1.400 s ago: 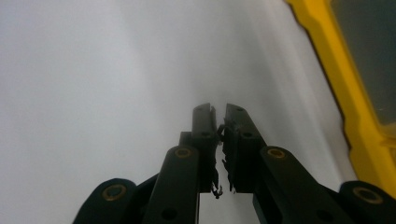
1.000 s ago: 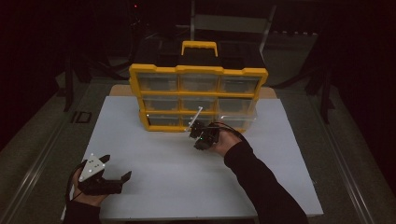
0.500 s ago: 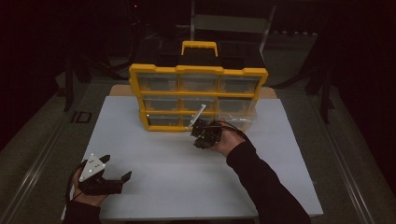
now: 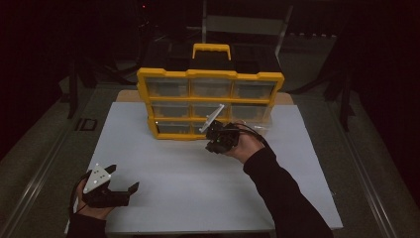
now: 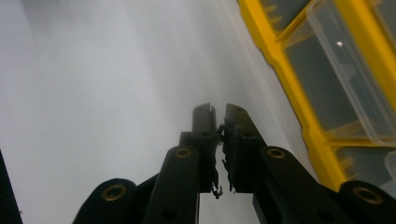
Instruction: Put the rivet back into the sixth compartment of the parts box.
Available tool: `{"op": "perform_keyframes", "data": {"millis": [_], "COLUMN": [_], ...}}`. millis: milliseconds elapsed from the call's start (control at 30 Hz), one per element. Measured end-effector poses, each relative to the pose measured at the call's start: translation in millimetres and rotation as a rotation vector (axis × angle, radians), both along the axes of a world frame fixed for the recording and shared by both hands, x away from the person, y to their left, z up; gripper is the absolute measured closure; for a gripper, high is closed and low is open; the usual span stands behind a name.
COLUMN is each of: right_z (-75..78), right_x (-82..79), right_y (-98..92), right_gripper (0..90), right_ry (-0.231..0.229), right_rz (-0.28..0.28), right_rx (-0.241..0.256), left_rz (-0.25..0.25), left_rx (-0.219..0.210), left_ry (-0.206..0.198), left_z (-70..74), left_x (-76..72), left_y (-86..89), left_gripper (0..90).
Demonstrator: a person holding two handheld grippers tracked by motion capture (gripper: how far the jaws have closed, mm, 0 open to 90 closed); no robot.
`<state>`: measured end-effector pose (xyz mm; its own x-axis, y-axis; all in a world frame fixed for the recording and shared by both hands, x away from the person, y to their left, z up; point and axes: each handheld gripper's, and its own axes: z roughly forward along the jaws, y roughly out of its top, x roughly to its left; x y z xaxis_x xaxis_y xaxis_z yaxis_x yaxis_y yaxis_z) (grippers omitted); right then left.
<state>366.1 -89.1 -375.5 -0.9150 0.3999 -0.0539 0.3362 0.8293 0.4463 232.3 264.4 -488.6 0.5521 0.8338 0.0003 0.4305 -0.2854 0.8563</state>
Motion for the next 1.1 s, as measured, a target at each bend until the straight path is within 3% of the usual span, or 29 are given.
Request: {"op": "perform_keyframes", "data": {"millis": [433, 533, 800, 1100], "right_z": [41.8, 50.2, 58.2, 57.8], "right_x": [9.9, 14.6, 19.4, 22.9], "right_y": [-34.3, -48.2, -71.3, -90.4], "right_gripper": [82.9, 82.9, 83.0, 83.0], "right_ry": [-0.106, -0.133, -0.167, -0.193], "right_rz": [-0.112, -0.167, -0.28, -0.355], "right_rx": [0.146, 0.179, 0.257, 0.257], "left_rz": [0.001, 0.001, 0.002, 0.003], "left_rx": [0.0, -0.001, 0.0, 0.004], "left_ry": [0.001, 0.0, 0.001, 0.003], "left_z": [-0.1, -0.3, -0.2, -0.8], "left_x": [-0.1, 0.0, -0.3, 0.0], "left_y": [-0.2, -0.6, -0.1, -0.3], "left_gripper": [1.4, 1.4, 1.4, 1.4]}}
